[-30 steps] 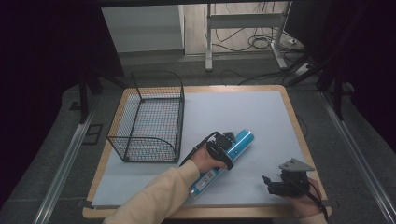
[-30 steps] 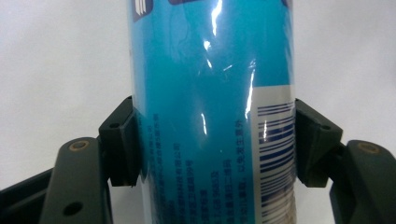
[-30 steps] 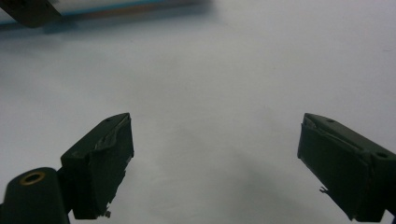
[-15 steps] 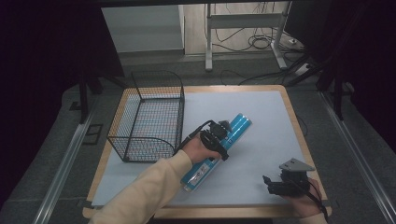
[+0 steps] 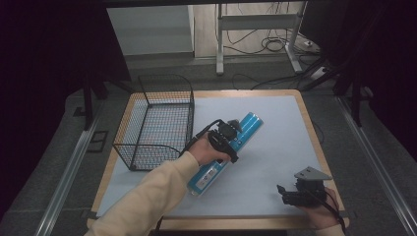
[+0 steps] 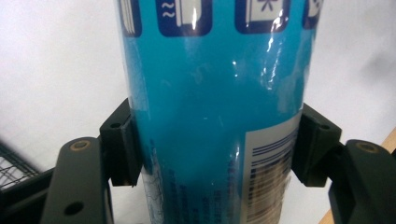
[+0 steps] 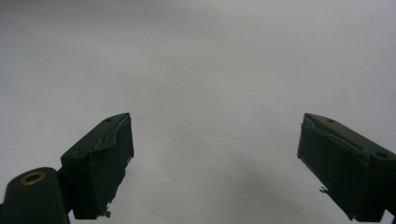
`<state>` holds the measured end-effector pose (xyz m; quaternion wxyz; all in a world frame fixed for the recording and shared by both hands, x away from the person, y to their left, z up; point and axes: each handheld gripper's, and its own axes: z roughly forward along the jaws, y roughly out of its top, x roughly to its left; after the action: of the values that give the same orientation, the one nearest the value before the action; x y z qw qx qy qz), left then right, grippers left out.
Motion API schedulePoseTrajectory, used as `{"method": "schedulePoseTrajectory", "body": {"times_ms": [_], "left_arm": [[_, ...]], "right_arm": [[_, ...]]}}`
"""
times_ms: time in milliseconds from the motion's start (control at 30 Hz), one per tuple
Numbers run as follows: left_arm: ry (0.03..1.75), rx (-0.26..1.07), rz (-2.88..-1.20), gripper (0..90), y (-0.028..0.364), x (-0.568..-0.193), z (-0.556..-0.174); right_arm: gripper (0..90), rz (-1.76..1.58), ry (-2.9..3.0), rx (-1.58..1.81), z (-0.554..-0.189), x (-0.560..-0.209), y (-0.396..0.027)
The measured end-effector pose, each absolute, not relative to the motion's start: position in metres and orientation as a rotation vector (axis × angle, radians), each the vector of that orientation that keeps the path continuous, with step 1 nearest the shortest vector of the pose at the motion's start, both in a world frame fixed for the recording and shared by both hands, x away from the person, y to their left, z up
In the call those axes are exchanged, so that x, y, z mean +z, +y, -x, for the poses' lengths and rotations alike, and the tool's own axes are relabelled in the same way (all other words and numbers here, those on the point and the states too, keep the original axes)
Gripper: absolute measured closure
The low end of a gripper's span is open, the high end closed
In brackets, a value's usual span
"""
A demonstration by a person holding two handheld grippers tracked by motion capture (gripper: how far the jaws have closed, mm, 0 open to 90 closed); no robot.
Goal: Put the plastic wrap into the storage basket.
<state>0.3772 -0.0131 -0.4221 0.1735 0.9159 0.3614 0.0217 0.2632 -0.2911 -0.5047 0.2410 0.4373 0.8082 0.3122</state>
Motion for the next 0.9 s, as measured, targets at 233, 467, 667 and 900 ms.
{"method": "schedulePoseTrajectory", "body": {"times_ms": [233, 467, 667, 900], "left_arm": [[1.028, 0.068, -2.599, 31.4, -0.012, -0.415, -0.382], [1.03, 0.09, -2.603, 31.4, -0.011, -0.403, -0.389], [1.035, 0.098, -2.596, 31.4, -0.011, -0.391, -0.394], [1.037, 0.113, -2.596, 31.4, -0.01, -0.382, -0.4]], "right_arm": [[10.8, -1.196, 2.212, 0.853, -0.264, -0.505, -0.292], [10.8, -1.198, 2.211, 0.855, -0.264, -0.505, -0.292], [10.8, -1.197, 2.208, 0.859, -0.264, -0.504, -0.292], [10.8, -1.198, 2.206, 0.862, -0.263, -0.503, -0.292]]}}
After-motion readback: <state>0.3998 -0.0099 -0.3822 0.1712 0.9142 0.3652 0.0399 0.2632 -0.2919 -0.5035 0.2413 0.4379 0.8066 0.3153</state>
